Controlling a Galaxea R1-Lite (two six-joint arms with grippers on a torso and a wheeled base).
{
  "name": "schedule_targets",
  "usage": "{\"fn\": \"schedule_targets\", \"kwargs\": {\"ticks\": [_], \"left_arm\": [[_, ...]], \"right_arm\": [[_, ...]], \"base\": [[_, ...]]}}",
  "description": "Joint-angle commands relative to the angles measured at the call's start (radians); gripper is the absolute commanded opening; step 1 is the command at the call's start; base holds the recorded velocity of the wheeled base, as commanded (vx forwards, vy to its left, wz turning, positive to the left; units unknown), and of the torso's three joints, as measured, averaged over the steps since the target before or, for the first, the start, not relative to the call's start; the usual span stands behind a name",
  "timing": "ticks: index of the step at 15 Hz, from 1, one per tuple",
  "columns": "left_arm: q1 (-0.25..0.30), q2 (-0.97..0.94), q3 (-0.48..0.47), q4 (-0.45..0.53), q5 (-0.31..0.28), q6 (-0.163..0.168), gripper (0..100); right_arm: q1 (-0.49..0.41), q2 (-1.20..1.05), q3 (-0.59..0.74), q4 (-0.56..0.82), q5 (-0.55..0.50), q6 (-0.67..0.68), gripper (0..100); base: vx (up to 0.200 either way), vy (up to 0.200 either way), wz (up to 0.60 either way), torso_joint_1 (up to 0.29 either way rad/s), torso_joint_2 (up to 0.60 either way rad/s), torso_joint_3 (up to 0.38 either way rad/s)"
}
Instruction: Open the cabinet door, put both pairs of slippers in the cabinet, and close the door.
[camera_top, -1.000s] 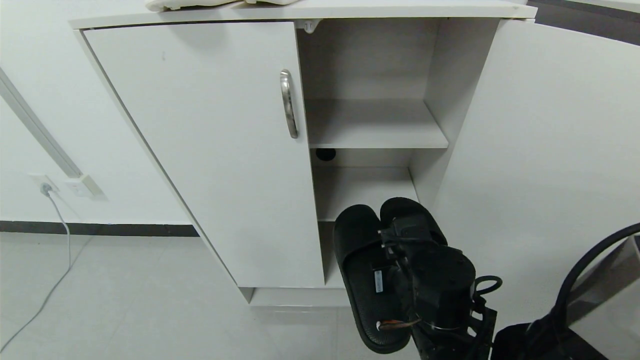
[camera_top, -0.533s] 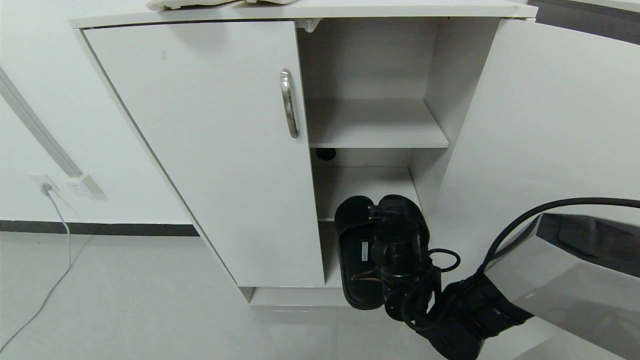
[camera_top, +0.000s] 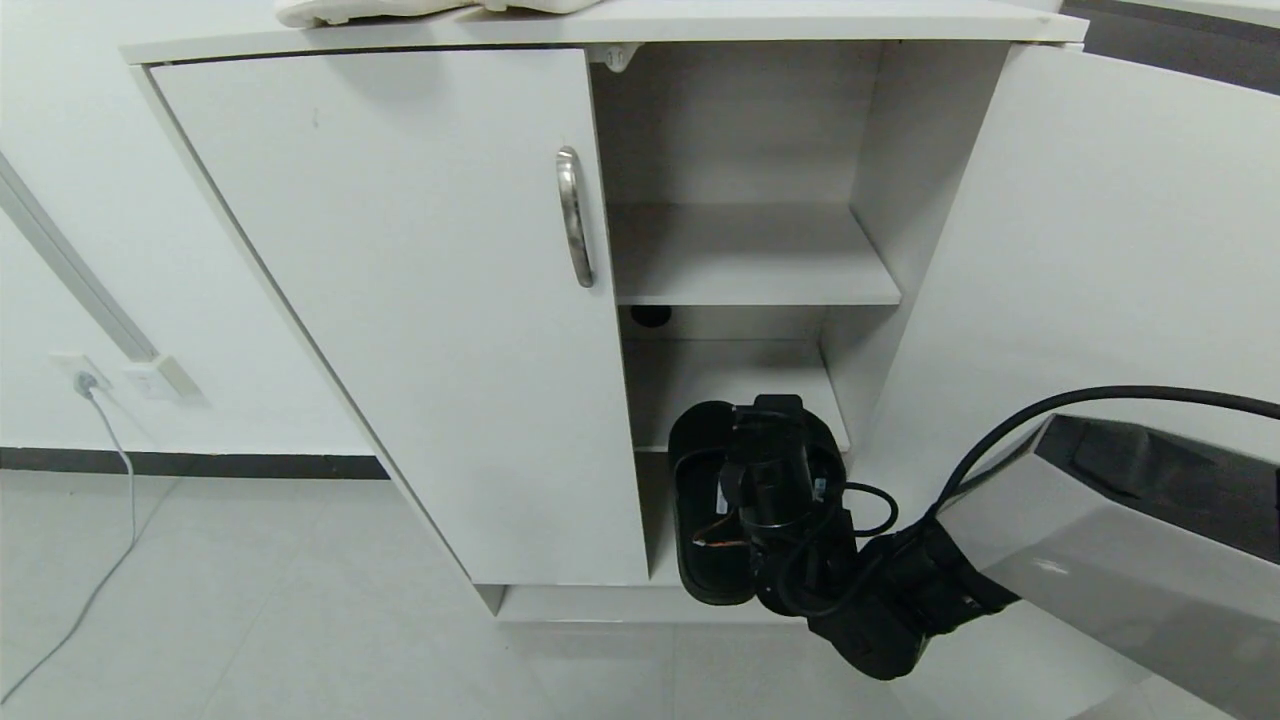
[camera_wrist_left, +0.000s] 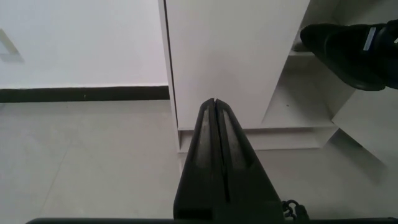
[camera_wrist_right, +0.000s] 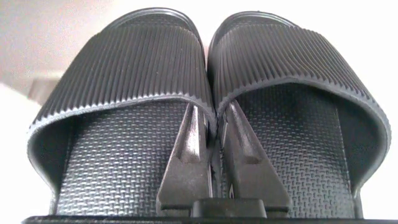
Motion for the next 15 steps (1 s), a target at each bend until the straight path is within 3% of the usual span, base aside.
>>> {"fn": "schedule_targets", "kwargs": {"ticks": [1,8,15], "left_arm": [[0.0,0.001,0.0,0.0,0.001,0.0,0],[0.0,0.001,0.0,0.0,0.002,-0.002,0],[0.0,0.001,0.0,0.0,0.002,-0.002,0]], "right_arm": [[0.0,0.008,-0.001,0.002,0.001,-0.001,0],[-0.007,0.072,-0.102,-0.021,0.027,-0.062,0],[-0.082,0.193,-0.281,-0.029,0.08,-0.134,0]], "base": [[0.2,0.0,0.0,0.007,0.0,0.002],[0.029,0.0,0.0,0.001,0.0,-0.001],[0.0,0.0,0.0,0.0,0.0,0.0]]}}
